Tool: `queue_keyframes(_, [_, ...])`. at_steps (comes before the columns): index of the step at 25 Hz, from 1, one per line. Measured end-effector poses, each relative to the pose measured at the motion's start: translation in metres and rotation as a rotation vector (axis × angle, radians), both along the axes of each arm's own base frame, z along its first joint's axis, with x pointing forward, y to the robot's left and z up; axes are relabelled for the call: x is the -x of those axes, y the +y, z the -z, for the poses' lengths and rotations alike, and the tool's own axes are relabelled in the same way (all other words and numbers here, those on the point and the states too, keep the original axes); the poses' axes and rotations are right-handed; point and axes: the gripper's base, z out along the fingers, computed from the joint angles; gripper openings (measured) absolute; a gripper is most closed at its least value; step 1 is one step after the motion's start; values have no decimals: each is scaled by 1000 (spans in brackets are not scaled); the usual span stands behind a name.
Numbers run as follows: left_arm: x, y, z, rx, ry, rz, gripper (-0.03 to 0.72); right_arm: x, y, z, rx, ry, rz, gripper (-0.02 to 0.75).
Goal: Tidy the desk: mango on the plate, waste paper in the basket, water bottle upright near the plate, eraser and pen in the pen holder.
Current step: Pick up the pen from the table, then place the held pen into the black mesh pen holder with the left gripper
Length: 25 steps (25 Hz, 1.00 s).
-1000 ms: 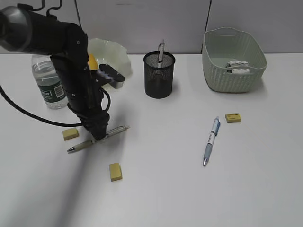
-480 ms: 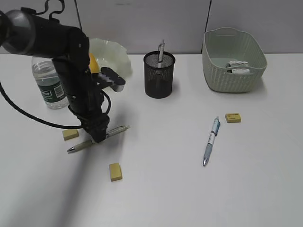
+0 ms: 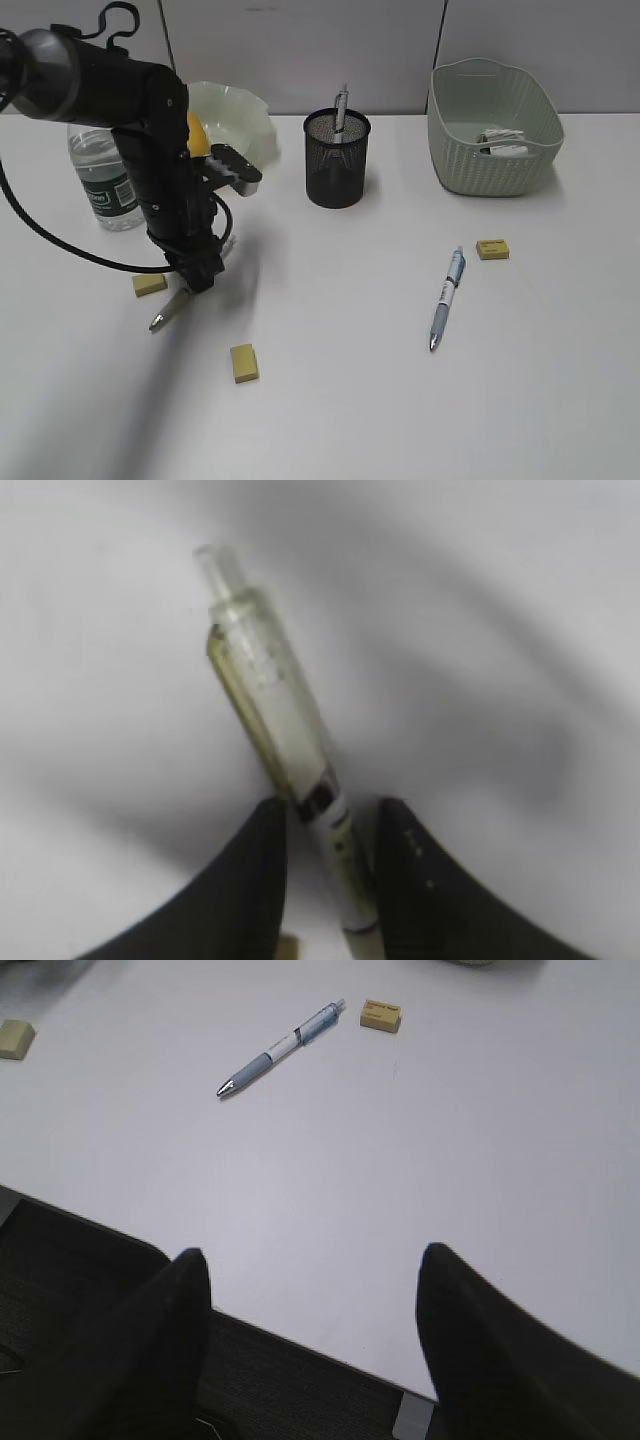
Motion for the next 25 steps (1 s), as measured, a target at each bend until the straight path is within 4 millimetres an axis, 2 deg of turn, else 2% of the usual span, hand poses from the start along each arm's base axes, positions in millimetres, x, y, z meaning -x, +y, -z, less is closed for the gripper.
queue_keyframes(2, [-1,0,0,0,-5,0,209,0,0,0,0,-1,0,512])
queue_keyframes(6, [-2,0,0,-6,-10,-12,134,0,0,0,0,-1,0,510])
queue_keyframes(11, [-2,-2,-3,14,17,-46,113,0,0,0,0,-1,0,510])
queue_keyframes(14, [1,-10,-13,52,73,-71,112,0,0,0,0,-1,0,510])
queue_keyframes(18, [-7,-22,-56,139,40,-81,112,0,0,0,0,-1,0,510])
queue_keyframes(25, [-33,-41,-153,388,-247,-94,112,0,0,0,0,0,0,510])
